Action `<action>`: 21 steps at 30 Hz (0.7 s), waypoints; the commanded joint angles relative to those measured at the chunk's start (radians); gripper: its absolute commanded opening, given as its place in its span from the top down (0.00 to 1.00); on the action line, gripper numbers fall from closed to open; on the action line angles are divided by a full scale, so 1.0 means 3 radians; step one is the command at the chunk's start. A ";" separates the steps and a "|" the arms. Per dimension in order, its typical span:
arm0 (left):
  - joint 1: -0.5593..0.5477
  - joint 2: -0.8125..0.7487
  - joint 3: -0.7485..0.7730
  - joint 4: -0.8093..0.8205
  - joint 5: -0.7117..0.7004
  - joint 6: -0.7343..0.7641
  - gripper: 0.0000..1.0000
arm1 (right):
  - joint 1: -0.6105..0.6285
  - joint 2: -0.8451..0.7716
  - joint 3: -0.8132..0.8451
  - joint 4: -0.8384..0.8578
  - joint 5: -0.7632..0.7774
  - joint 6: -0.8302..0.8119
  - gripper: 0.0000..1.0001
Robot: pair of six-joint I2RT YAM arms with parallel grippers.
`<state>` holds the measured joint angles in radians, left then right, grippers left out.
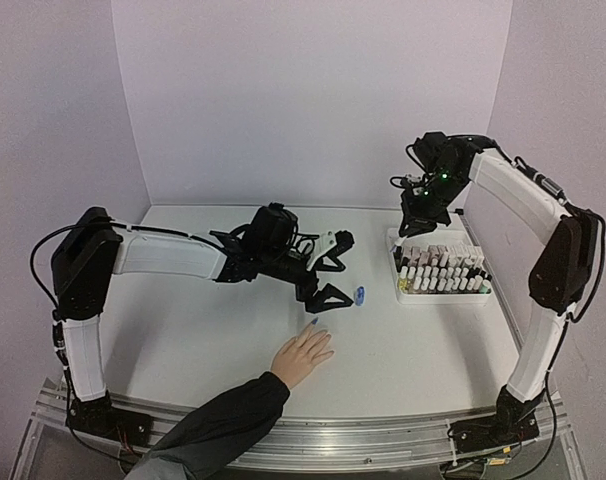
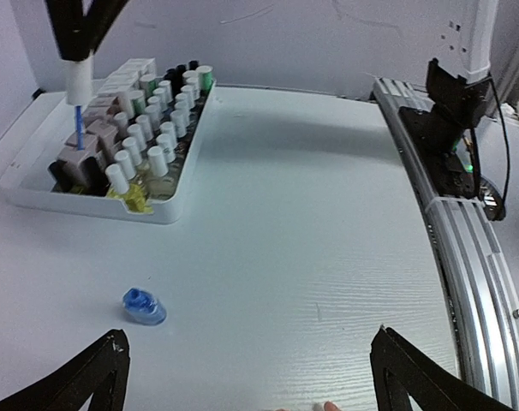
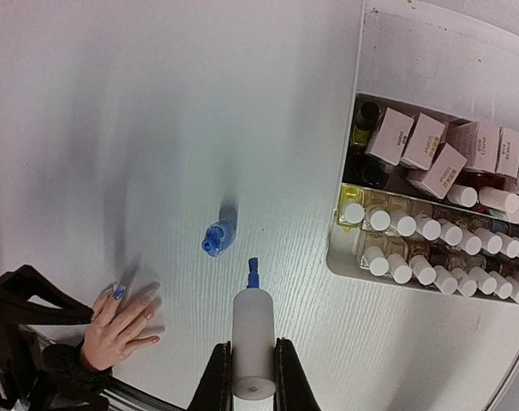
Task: Paint the nails
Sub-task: Pick up the nail polish bottle from the center of the board.
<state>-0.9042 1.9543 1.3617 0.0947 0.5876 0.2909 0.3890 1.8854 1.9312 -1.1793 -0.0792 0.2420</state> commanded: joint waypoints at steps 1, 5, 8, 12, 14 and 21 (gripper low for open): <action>0.0348 0.0513 0.0497 0.0068 0.1049 0.0624 0.02 | -0.0011 -0.0225 -0.0002 -0.0054 0.0032 0.0031 1.00; 0.0383 0.1021 0.1230 -0.0686 0.1180 0.0982 0.02 | -0.0010 -0.0231 -0.0023 -0.0047 0.0025 0.0019 1.00; 0.0346 0.1303 0.1544 -0.0781 0.1019 0.0818 0.02 | -0.0012 -0.0226 -0.0005 -0.0041 -0.0029 -0.0006 1.00; 0.0340 0.1598 0.1875 -0.0752 0.0783 0.0517 0.01 | -0.0013 -0.0255 -0.0009 -0.0035 -0.0069 -0.0066 1.00; 0.0330 0.1773 0.2134 -0.0876 0.0705 0.0421 0.01 | -0.0013 -0.0279 -0.0023 -0.0025 -0.0089 -0.0091 1.00; 0.0210 0.1933 0.2106 -0.0815 0.0568 0.0551 0.02 | -0.0013 -0.0370 -0.0104 0.0004 -0.0114 -0.0133 1.00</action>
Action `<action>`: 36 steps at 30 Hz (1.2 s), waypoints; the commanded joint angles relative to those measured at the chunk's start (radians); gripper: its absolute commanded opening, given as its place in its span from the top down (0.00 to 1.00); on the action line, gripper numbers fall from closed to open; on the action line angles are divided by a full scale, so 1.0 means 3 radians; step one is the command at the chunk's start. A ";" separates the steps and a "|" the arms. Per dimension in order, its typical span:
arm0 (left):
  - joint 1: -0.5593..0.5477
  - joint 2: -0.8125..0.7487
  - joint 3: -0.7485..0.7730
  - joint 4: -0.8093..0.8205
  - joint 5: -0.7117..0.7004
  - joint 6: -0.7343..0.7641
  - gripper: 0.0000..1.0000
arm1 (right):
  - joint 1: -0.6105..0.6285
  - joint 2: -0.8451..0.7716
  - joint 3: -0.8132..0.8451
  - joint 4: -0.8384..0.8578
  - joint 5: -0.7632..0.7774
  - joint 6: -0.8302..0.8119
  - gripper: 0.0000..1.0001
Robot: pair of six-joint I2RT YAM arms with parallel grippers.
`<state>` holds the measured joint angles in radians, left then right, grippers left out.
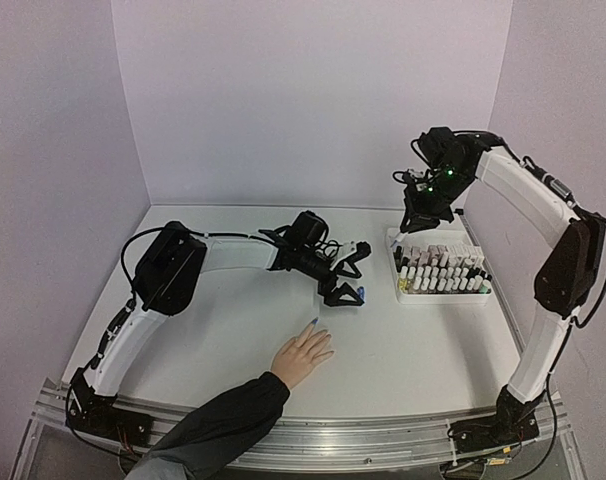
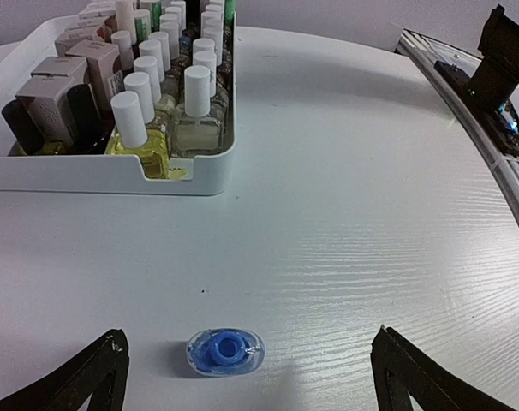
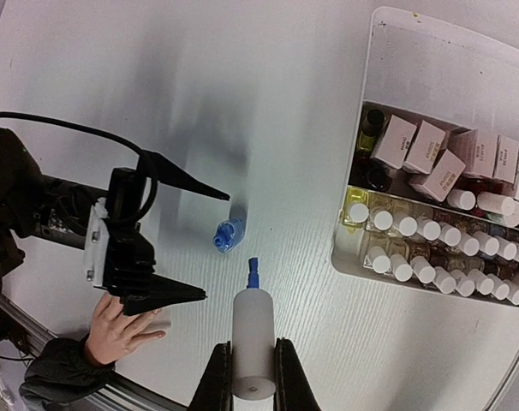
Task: Paint the nails
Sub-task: Pick up the nail polish bottle from the center of the board.
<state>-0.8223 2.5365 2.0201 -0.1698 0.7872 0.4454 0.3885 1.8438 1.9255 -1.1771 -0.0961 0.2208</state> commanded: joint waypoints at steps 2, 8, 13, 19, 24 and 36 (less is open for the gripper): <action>-0.0088 0.0006 -0.0105 0.0094 -0.0150 0.0052 0.02 | -0.0009 -0.0256 -0.0138 0.0006 -0.0051 -0.0066 1.00; -0.0092 0.0189 0.0224 -0.0096 -0.0237 -0.0007 0.04 | -0.0012 -0.0280 -0.0198 0.0039 -0.0080 -0.0082 1.00; -0.0108 0.0259 0.0358 -0.0188 -0.0314 -0.0012 0.07 | -0.0009 -0.0321 -0.0169 0.0080 -0.0102 -0.0148 1.00; -0.0138 0.0237 0.0314 -0.0163 -0.0443 -0.0033 0.12 | -0.0011 -0.0364 -0.0149 0.0105 -0.0141 -0.0186 1.00; -0.0130 0.0201 0.0272 -0.0208 -0.0338 0.0042 0.19 | -0.0011 -0.0404 -0.0184 0.0117 -0.0120 -0.0216 1.00; -0.0081 0.0233 0.0298 -0.0187 -0.0382 -0.0053 0.42 | -0.0011 -0.0389 -0.0137 0.0120 -0.0119 -0.0267 1.00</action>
<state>-0.8570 2.6164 2.0983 -0.2446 0.6764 0.4464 0.3874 1.7550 1.8668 -1.1552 -0.1165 0.1571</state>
